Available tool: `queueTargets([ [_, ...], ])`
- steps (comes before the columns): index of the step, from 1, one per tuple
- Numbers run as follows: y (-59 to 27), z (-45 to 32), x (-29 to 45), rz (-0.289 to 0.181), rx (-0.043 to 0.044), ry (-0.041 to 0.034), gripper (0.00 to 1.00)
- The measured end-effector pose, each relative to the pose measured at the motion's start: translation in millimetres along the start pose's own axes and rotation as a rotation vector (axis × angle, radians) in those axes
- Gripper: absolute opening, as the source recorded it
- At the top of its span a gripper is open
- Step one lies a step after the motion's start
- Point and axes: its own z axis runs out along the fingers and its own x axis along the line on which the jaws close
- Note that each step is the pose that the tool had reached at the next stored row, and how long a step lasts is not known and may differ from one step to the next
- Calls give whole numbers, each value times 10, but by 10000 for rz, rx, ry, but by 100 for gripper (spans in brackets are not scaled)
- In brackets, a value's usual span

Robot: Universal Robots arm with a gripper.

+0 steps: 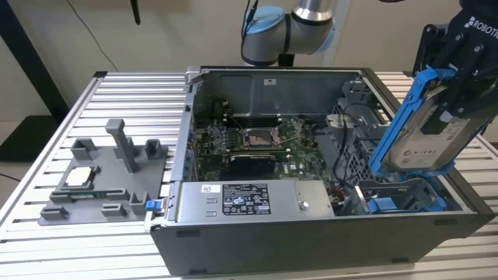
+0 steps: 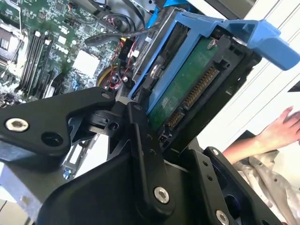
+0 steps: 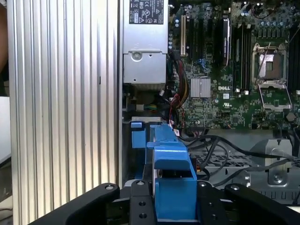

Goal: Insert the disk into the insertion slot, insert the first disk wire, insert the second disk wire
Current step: 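Insert the disk into the insertion slot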

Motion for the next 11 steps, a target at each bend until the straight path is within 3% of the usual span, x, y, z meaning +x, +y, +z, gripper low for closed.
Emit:
queueTargets([
  [11,-1,23,0,0,0,1,0],
])
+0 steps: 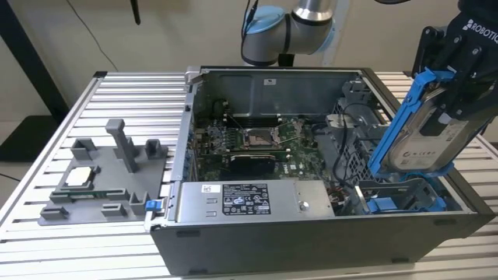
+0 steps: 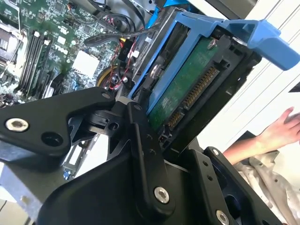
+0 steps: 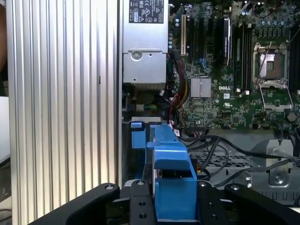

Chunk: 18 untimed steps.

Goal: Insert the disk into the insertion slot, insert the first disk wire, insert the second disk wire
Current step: 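Insert the disk into the insertion slot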

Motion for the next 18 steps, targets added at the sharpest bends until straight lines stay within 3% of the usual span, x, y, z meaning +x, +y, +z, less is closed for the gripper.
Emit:
queueTargets([
  [10,-1,18,0,0,0,-6,0],
  [13,-2,59,0,-3,-1,-74,0],
  [18,-6,146,0,-4,-2,-106,0],
])
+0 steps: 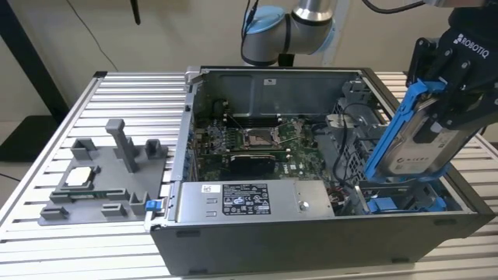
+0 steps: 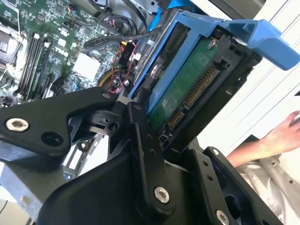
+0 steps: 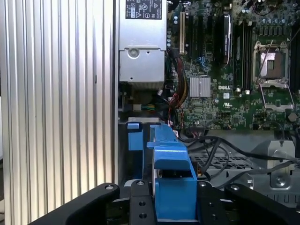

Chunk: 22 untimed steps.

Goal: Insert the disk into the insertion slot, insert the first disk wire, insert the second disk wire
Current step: 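Insert the disk into the insertion slot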

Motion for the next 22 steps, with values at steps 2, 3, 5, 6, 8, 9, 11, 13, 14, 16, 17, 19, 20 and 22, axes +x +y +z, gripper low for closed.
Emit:
queueTargets([
  [2,-3,37,1,1,-2,-1,0],
  [3,-8,55,1,-2,-8,-1,0],
  [5,-19,90,2,-4,-33,1,0],
  [6,-25,108,4,-5,-50,1,0],
  [8,-39,141,8,-8,-85,2,0],
  [9,-49,156,10,-10,-108,2,0],
  [11,-68,185,17,-12,-157,3,0],
  [13,-84,215,23,-13,-200,3,0],
  [14,-91,230,25,-13,-218,4,0],
  [16,-102,261,28,-14,-250,5,0],
  [17,-105,270,29,-13,-263,13,0],
  [19,-107,294,31,-9,-294,12,0],
  [20,-111,306,34,-10,-311,8,0],
  [22,-113,315,38,-13,-351,10,0],
])
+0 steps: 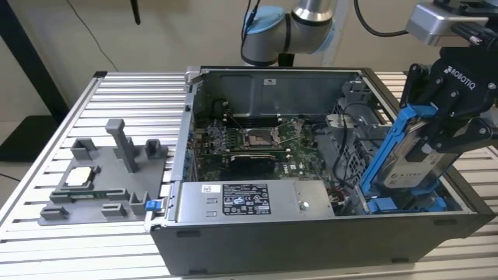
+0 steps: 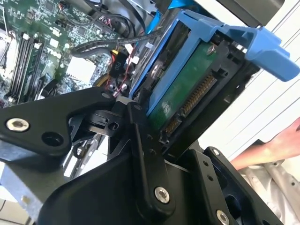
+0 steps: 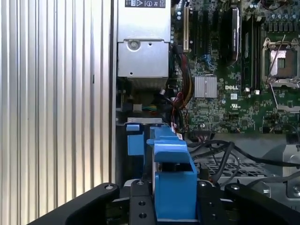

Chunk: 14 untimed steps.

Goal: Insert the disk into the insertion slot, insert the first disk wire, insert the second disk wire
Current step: 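Insert the disk into the insertion slot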

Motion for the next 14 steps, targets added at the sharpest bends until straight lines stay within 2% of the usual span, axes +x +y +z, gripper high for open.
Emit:
queueTargets([
  [7,2,-36,3,1,-109,-3,0],
  [14,-15,-14,3,3,-191,5,0],
])
